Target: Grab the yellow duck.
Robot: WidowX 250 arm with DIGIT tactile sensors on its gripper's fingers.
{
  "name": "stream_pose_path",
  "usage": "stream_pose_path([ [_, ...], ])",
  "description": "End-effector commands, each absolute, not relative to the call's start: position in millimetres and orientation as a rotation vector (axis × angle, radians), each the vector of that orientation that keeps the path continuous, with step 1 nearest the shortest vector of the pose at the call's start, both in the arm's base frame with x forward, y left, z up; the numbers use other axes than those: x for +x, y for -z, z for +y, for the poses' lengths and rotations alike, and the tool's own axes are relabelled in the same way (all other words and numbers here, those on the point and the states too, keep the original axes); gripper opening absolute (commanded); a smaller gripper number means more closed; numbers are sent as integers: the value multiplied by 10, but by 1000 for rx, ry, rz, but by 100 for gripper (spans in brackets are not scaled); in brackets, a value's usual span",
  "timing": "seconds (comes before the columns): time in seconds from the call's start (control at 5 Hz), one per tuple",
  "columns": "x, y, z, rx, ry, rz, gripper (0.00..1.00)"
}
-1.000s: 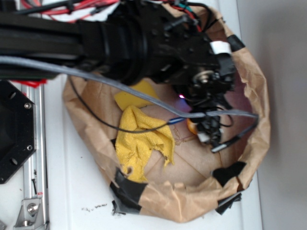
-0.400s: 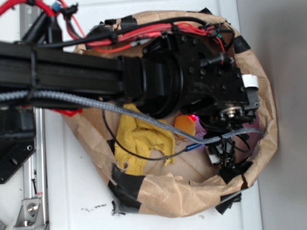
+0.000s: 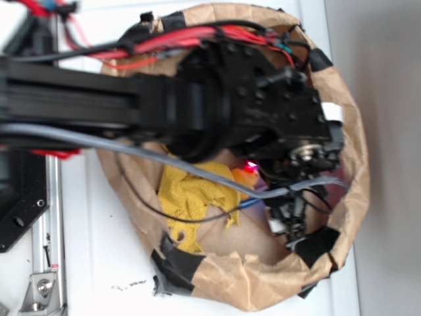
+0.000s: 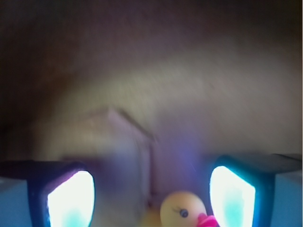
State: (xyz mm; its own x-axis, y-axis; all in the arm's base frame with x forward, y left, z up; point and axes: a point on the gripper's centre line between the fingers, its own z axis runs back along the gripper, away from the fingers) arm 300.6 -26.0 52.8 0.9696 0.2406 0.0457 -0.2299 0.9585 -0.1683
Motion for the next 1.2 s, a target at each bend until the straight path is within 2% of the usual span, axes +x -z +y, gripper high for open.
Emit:
stream_pose_path([
  [0.0,2894,-655,-128,-144,-233,-54,100],
  [0.2,2839,-503,-156,-184,-210,26,100],
  [0.6,2756,-474,-50,-68,-184,128,100],
  [0.8,2710,-489,24,-22,-252,179,0],
  [1.0,2746,-487,34,4,-228,148,0],
])
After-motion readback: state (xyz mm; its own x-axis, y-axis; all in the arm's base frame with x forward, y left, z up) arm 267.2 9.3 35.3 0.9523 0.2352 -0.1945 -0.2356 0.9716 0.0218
